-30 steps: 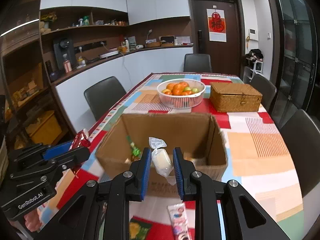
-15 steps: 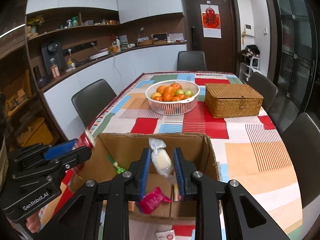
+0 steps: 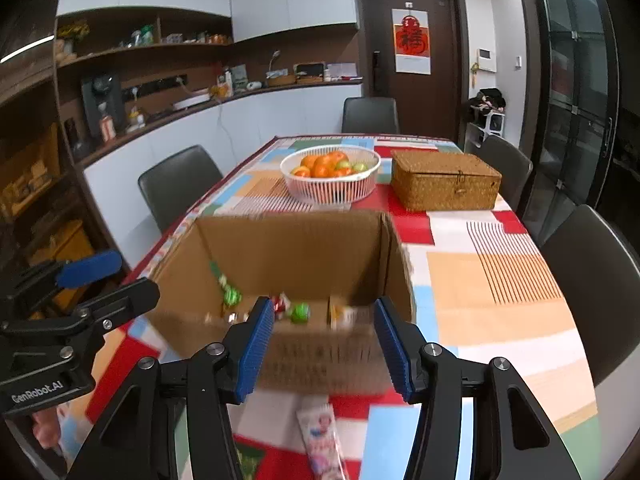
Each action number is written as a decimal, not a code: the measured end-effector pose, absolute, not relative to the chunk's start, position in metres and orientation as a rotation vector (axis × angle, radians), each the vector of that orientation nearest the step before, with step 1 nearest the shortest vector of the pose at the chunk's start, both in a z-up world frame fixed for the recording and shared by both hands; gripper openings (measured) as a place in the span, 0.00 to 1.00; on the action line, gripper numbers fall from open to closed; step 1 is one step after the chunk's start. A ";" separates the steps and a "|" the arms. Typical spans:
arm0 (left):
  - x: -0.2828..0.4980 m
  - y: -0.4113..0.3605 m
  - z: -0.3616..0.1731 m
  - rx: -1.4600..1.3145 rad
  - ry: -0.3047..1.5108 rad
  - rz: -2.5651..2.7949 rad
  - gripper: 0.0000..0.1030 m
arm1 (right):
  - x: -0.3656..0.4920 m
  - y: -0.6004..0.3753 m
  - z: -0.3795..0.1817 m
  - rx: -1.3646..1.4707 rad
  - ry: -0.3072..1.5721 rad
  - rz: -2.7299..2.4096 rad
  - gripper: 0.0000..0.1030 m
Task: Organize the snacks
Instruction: 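Open both tools to drop the red packet and white candy into the box, then lower the left tool onto the green cracker bag while the right tool lowers onto the pink lollipop bag, then close the left tool on the green bag while the right tool closes on the pink lollipop bag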
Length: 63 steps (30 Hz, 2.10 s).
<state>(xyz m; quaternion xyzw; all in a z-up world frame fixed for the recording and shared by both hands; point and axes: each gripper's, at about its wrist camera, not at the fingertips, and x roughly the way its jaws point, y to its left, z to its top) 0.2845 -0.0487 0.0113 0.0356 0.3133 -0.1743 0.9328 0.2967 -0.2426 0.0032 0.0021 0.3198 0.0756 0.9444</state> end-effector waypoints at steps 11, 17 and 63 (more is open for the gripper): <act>0.239 -0.062 -0.031 0.107 0.771 -0.362 0.68 | 0.252 -0.253 -0.036 -0.023 0.749 0.165 0.51; 0.229 -0.071 -0.065 0.125 0.870 -0.369 0.68 | 0.235 -0.262 -0.069 -0.016 0.837 0.160 0.51; 0.248 -0.061 -0.151 0.084 1.039 -0.338 0.41 | 0.262 -0.237 -0.148 -0.105 1.034 0.151 0.42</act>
